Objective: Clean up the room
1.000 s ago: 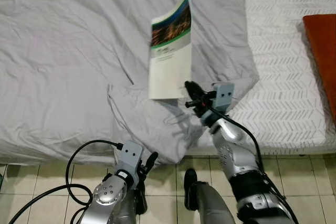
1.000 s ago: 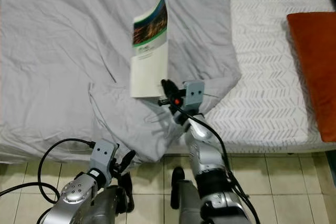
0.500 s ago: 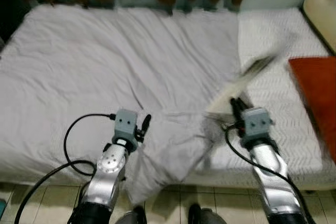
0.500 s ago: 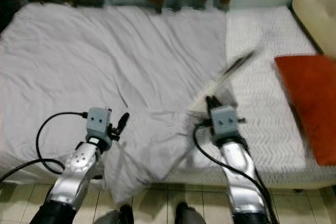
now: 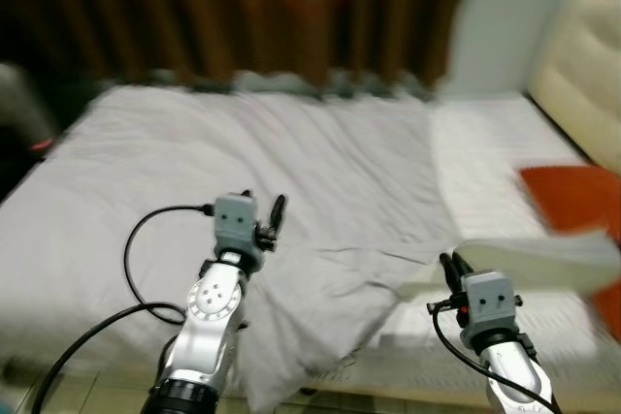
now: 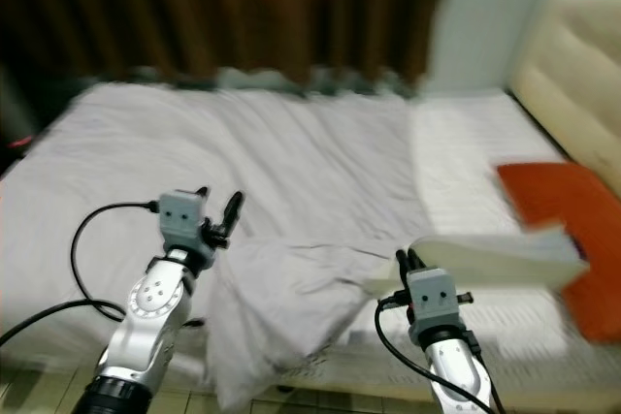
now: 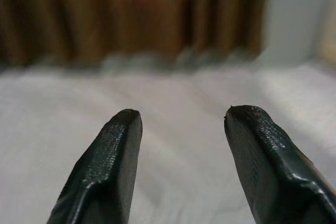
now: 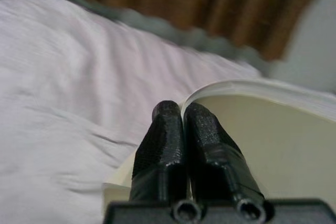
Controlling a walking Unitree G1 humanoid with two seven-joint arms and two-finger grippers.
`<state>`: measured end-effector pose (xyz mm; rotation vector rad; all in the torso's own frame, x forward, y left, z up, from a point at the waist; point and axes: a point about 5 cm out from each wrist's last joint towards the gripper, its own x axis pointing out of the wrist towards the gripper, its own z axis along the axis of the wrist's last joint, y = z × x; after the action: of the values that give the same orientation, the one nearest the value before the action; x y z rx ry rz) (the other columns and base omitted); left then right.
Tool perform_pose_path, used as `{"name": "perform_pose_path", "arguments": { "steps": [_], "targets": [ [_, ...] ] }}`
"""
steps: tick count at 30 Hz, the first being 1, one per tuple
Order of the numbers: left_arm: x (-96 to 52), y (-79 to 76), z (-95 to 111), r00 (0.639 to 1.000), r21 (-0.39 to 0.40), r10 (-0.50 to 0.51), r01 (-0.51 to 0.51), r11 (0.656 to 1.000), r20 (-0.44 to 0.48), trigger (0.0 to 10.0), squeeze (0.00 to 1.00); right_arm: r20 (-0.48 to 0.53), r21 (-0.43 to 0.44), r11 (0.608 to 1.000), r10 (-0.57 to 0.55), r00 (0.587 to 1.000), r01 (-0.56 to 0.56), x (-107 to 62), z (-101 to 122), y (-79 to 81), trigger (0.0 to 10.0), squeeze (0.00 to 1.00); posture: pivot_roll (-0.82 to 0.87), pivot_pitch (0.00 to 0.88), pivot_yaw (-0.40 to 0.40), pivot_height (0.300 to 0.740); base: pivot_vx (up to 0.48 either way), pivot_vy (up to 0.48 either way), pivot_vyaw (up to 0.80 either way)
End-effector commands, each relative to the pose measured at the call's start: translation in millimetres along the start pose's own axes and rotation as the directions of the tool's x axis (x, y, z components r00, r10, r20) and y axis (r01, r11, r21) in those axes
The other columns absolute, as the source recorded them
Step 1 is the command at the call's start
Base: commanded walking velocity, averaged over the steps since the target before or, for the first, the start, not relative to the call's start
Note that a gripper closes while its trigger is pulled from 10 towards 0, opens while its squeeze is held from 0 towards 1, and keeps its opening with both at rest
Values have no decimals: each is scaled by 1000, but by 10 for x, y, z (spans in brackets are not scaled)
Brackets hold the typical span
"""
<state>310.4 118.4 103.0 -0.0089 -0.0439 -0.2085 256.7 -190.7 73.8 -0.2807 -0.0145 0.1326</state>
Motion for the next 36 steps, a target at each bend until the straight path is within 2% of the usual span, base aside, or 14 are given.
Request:
{"name": "perform_pose_path", "arguments": {
  "steps": [1,3,5,8,17,26,36],
  "targets": [
    [-16,7,-99,999,-9,-2,2,1000,-36,10000,0,-14,-11,999,47,999,-47,-27,-13,-2,0,0,-71,0,1,740,0,-450,0],
    [-28,10,-117,999,-9,0,0,1000,-41,10000,0,-17,-9,998,60,998,-60,-35,-18,7,0,0,-73,0,-1,740,0,-442,0],
    [-111,18,-226,997,-51,3,-7,999,-77,10000,0,-31,8,996,94,995,-94,-86,-39,34,0,0,-77,4,-18,740,0,-441,0],
    [-186,-21,-321,994,-68,-22,15,998,-105,10000,0,-37,21,993,120,992,-119,-149,-43,56,0,0,-78,14,-27,740,0,-439,0],
    [-140,-33,-346,989,-33,-98,95,995,-110,10000,0,-51,37,993,116,992,-114,-153,-78,53,0,0,-80,13,-17,740,0,-439,0],
    [-92,6,-345,992,-43,-67,62,997,-109,10000,0,-68,41,988,154,986,-152,-55,-105,109,0,0,-77,15,-11,740,0,-438,-663],
    [-126,50,-387,992,-29,-26,23,999,-120,10000,0,-93,64,981,188,978,-183,-45,-162,142,0,0,-65,19,-16,740,0,-436,0]
  ]
}}
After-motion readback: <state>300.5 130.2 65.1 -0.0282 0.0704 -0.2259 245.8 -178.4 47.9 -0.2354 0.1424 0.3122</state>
